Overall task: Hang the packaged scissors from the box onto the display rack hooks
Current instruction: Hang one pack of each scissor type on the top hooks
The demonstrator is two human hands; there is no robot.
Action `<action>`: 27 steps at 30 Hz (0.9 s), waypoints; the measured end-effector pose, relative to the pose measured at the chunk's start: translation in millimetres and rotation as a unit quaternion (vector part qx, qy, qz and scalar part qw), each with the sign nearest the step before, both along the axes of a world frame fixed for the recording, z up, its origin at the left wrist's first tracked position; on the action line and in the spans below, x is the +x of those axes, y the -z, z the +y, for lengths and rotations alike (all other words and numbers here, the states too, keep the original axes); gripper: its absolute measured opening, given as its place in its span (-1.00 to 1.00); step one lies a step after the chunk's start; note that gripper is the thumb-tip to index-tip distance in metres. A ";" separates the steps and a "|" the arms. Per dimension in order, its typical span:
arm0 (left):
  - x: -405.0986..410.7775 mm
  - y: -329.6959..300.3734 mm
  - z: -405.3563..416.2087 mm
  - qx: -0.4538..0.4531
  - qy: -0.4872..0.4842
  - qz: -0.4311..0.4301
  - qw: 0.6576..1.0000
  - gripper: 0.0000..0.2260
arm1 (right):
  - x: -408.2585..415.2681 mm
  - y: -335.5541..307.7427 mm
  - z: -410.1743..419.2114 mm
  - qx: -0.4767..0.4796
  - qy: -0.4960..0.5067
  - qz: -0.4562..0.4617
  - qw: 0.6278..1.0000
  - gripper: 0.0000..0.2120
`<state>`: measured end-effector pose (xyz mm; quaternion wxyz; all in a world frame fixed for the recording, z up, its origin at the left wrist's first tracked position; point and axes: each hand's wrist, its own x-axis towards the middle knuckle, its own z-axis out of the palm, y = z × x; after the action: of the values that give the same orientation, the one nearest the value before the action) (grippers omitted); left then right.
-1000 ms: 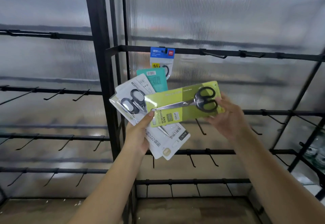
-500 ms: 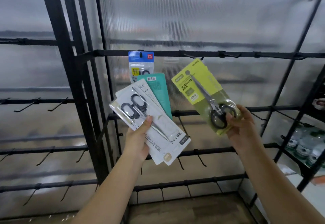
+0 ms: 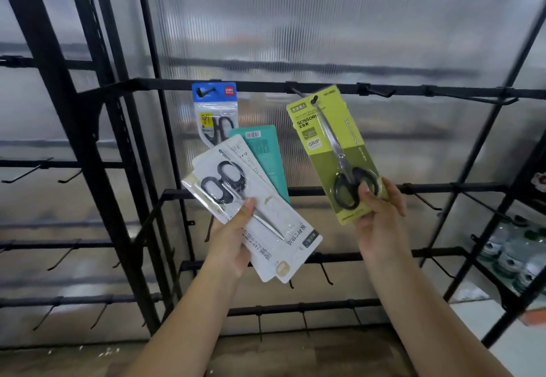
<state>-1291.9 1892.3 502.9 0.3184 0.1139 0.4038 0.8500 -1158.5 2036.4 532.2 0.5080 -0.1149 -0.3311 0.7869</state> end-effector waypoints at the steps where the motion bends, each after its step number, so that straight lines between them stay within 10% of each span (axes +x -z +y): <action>1: 0.5 -1.1 1.4 0.003 -0.005 0.000 1.000 -0.48 | -1.8 0.4 0.2 -0.011 0.001 0.000 1.000 -0.59; 12: 0.8 -0.4 -3.9 0.011 -0.052 0.026 0.998 -0.51 | -72.4 -16.3 18.6 0.006 -0.013 -0.239 0.971 -0.83; 17: -2.5 4.2 -15.8 0.030 -0.052 0.038 0.997 -0.57 | -87.0 -15.0 16.5 0.090 -0.077 -0.382 0.916 -0.59; 27: -3.9 8.8 -22.1 0.010 -0.008 0.070 0.997 -0.72 | -73.7 -25.3 -31.1 0.219 -0.233 -0.296 0.900 -0.81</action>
<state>-1295.8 1870.2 494.0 0.2817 0.1730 0.4172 0.8465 -1232.2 2005.3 557.5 0.2008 -0.1475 -0.6473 0.7204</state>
